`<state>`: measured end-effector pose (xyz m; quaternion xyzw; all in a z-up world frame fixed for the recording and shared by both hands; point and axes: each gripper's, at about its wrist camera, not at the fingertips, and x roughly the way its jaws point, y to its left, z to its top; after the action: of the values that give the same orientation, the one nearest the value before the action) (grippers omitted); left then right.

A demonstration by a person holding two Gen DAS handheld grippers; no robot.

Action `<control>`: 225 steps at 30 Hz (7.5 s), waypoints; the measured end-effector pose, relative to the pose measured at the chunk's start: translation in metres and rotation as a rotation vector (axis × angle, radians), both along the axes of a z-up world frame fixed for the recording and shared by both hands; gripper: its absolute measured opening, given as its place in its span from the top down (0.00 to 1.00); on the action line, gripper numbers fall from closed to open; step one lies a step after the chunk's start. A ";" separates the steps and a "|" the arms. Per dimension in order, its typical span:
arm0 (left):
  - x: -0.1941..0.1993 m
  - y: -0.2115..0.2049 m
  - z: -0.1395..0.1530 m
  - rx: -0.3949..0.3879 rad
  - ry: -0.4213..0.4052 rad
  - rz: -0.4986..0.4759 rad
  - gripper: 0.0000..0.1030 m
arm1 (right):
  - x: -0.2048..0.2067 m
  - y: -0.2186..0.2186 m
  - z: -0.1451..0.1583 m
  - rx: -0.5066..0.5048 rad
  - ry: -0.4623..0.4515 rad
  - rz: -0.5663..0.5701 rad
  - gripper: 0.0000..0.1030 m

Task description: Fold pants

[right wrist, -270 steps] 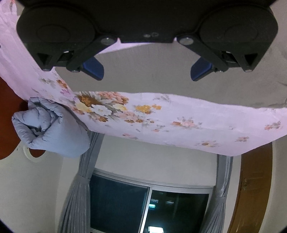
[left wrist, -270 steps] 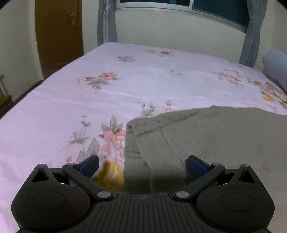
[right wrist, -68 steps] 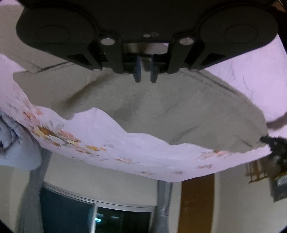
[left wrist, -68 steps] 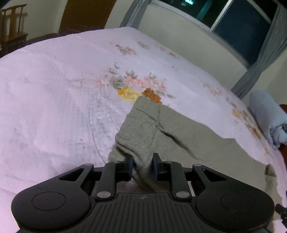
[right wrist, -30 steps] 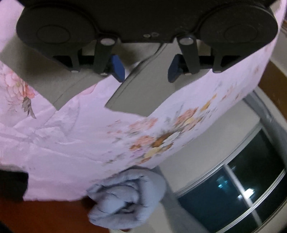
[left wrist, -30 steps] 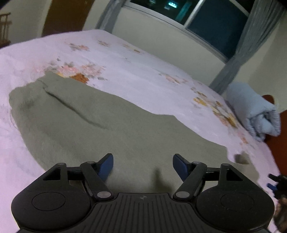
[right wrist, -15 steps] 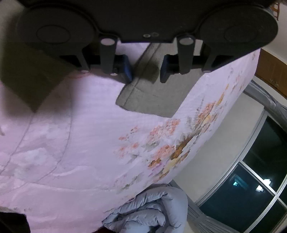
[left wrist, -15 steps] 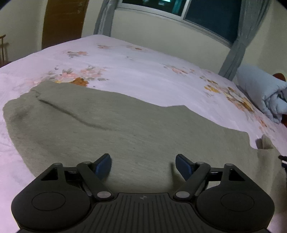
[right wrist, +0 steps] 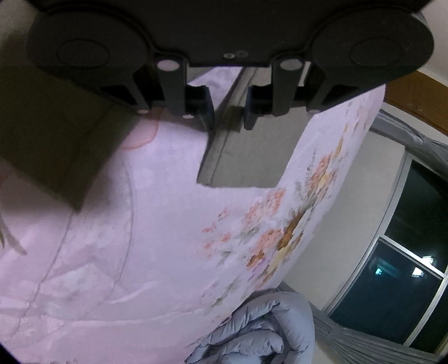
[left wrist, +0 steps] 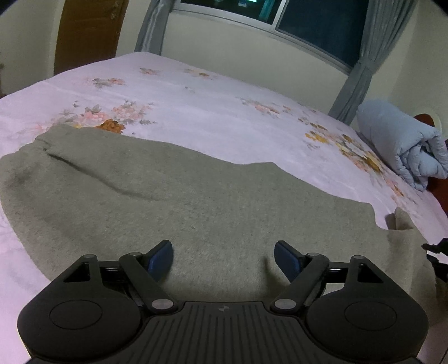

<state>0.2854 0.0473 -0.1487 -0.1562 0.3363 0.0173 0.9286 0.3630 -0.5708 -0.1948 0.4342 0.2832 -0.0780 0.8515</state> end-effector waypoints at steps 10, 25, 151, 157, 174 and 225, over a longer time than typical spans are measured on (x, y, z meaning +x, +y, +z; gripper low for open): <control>-0.001 0.008 -0.005 0.054 0.000 0.069 0.23 | -0.002 0.028 0.035 -0.258 -0.044 0.064 1.00; -0.003 -0.002 -0.006 0.109 0.036 -0.075 0.23 | -0.125 0.019 0.115 -0.467 -0.123 0.015 1.00; -0.005 0.093 0.013 0.283 0.013 0.143 0.09 | -0.064 0.142 0.090 -0.334 -0.195 0.605 0.35; -0.009 0.108 0.007 0.310 -0.013 0.103 0.09 | 0.027 0.261 0.088 -0.332 -0.217 0.818 0.58; -0.003 0.118 -0.017 0.190 0.018 0.078 0.02 | 0.115 0.408 0.039 -0.409 -0.102 1.187 0.70; 0.017 0.147 -0.044 0.283 0.100 0.382 0.05 | 0.077 0.463 0.027 -0.784 -0.092 1.079 1.00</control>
<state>0.3023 0.1946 -0.1925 -0.0841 0.3403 0.2473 0.9033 0.4398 -0.1079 -0.1675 -0.1071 0.3749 0.2805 0.8771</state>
